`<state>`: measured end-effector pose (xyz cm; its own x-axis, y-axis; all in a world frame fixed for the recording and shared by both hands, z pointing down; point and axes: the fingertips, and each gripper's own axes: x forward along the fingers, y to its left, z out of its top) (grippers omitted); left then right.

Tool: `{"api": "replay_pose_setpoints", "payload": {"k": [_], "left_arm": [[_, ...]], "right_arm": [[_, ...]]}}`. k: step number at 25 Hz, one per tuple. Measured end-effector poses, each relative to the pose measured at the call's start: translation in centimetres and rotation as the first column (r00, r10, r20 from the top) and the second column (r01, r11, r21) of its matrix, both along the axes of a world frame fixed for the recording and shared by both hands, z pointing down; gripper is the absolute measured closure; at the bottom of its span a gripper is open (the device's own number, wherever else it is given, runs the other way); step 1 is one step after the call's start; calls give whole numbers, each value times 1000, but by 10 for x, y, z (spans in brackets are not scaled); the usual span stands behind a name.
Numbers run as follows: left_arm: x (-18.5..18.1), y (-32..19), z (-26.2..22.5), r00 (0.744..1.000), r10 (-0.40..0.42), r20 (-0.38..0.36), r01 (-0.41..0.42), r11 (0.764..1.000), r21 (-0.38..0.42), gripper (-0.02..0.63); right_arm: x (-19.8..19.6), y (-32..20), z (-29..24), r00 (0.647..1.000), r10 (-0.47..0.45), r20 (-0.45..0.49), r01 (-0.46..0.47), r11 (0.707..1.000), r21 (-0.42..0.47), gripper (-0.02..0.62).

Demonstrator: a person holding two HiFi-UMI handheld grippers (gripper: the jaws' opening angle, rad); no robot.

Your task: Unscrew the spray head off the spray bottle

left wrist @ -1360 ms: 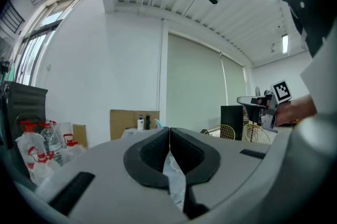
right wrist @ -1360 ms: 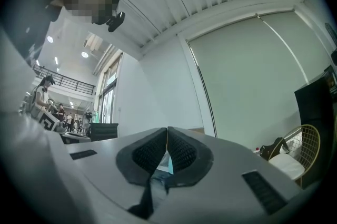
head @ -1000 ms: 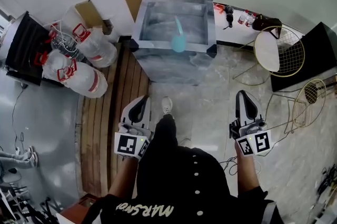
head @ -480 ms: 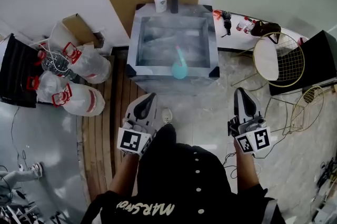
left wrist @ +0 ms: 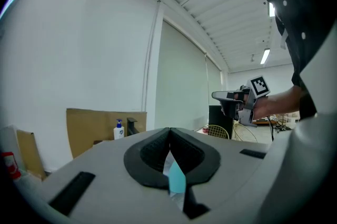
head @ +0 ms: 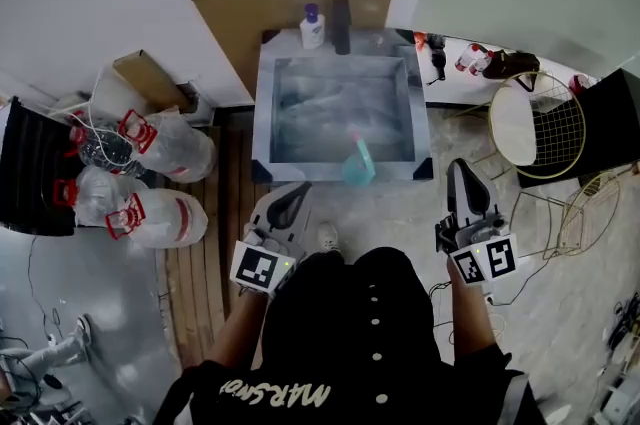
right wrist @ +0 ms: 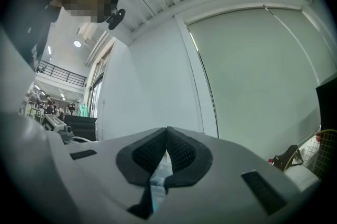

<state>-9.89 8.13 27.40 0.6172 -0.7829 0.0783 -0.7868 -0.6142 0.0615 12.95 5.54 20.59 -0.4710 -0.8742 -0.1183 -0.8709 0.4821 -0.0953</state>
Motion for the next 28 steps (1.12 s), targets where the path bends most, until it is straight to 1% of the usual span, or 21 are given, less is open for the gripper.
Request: {"api": "replay_pose_setpoints", "payload": {"k": [5,9,12,15,16,17,18,20,22,23,24,28], "left_arm": [[11,-17,22,996,82,42,-81,996,-31,580],[25,-24,35,992,118,34,-117,993,-36,578],[35,-26,48,987,145,76,-143,989,-31,578],[47,-27,68,979,176,104,-169,982,-80,577],[52,-28,76,975,190,114,-179,979,-102,559],[57,-29,85,971,206,123,-191,973,-126,489],[62,-31,95,966,225,128,-205,967,-149,433],[73,-35,112,955,264,136,-236,953,-190,360],[84,-41,130,941,304,150,-266,937,-227,314],[89,-45,138,934,318,162,-275,931,-239,269],[93,-49,145,928,329,177,-282,928,-244,250],[105,-63,157,909,365,200,-320,920,-227,234]], "right_arm": [[-4,-24,12,1000,-13,-14,12,999,-38,584],[0,-40,19,1000,-26,-18,25,998,-60,584],[1,-50,24,999,-46,-11,45,997,-68,584],[1,-58,29,997,-76,-17,74,994,-82,584],[1,-61,31,996,-87,-19,85,992,-89,583],[-1,-64,34,995,-101,-17,99,990,-99,583],[-3,-66,38,993,-116,-15,114,987,-113,583],[-8,-71,48,989,-147,-14,143,979,-146,583],[-15,-76,57,984,-177,-13,172,969,-176,580],[-19,-78,61,982,-190,-9,185,965,-187,569],[-22,-80,65,979,-203,-5,198,960,-196,561],[-35,-84,80,966,-260,2,253,938,-237,506]]}}
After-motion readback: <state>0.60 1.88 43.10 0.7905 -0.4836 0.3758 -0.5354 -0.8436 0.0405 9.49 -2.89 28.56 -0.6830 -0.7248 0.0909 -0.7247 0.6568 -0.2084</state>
